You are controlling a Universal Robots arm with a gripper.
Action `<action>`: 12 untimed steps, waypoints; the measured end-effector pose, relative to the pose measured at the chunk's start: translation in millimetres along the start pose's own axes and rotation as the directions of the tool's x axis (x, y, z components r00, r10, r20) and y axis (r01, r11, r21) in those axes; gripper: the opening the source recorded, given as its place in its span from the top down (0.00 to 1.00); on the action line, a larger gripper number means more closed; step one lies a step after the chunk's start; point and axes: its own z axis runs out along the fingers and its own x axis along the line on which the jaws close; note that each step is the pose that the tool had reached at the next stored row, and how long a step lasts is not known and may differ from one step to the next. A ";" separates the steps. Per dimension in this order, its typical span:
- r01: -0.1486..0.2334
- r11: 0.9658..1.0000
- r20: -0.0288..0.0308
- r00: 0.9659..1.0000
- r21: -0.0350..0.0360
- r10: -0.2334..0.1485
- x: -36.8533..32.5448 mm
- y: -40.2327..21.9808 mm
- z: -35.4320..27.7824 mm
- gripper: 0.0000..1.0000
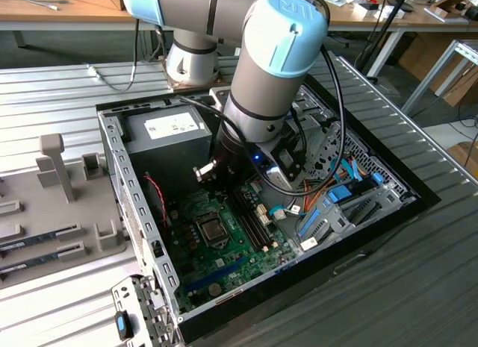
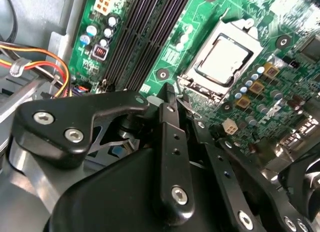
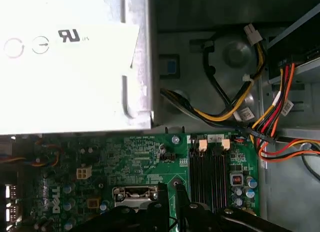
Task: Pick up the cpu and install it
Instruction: 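Install the first cpu locking lever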
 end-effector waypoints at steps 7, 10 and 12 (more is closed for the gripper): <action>0.000 1.000 0.000 1.000 -0.006 0.000 -0.2 11.6 0.1 0.82; 0.000 1.000 0.000 1.000 -0.008 0.000 -0.3 11.7 0.2 0.82; 0.000 1.000 0.000 1.000 -0.008 0.000 -0.3 11.7 0.2 0.82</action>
